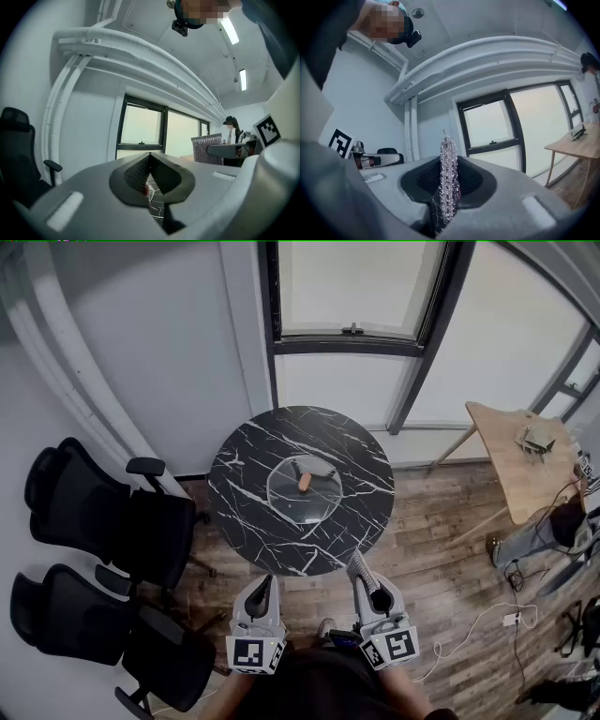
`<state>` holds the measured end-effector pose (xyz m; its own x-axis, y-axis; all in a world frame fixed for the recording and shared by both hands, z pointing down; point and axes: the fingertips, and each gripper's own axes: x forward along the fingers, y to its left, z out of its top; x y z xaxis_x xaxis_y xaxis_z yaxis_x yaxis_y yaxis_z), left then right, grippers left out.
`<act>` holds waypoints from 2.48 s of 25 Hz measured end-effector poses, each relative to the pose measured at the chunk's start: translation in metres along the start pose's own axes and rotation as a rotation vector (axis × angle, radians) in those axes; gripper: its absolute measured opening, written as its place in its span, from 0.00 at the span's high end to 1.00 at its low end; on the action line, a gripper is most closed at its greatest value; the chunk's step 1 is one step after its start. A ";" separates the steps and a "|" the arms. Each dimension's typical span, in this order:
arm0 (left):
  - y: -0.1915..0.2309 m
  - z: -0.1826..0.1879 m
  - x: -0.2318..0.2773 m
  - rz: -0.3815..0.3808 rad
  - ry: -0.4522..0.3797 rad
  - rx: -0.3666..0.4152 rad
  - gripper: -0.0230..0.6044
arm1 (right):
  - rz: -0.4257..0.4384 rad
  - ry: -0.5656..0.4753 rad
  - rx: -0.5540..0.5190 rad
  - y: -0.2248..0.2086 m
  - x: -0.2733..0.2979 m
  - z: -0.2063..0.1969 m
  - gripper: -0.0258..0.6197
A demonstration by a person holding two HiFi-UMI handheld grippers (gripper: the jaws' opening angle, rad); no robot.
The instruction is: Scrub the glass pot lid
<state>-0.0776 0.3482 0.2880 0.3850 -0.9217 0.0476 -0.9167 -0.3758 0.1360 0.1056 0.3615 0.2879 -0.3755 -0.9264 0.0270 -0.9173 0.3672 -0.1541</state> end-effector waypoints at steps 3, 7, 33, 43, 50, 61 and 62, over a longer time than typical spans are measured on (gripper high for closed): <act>-0.002 0.001 0.002 -0.001 -0.001 -0.006 0.96 | 0.000 0.003 -0.005 -0.003 0.000 0.002 0.84; -0.002 0.001 0.001 0.003 -0.001 -0.010 0.96 | 0.007 0.007 -0.008 -0.003 0.000 0.000 0.84; -0.069 -0.020 0.003 0.082 0.022 0.019 0.96 | 0.094 0.008 0.017 -0.062 -0.038 -0.009 0.84; -0.049 -0.036 0.028 0.099 0.065 0.020 0.96 | 0.092 0.037 0.005 -0.071 -0.007 -0.020 0.84; -0.008 -0.040 0.079 0.073 0.066 0.002 0.96 | 0.071 0.042 -0.006 -0.075 0.052 -0.021 0.84; 0.067 -0.027 0.170 -0.019 0.073 -0.023 0.96 | 0.005 0.075 -0.017 -0.069 0.162 -0.021 0.84; 0.073 -0.026 0.177 -0.026 0.078 -0.033 0.96 | -0.001 0.079 -0.015 -0.067 0.170 -0.020 0.84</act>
<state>-0.0736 0.1606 0.3319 0.4173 -0.9007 0.1206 -0.9026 -0.3954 0.1702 0.1010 0.1811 0.3229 -0.3837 -0.9174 0.1055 -0.9192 0.3684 -0.1389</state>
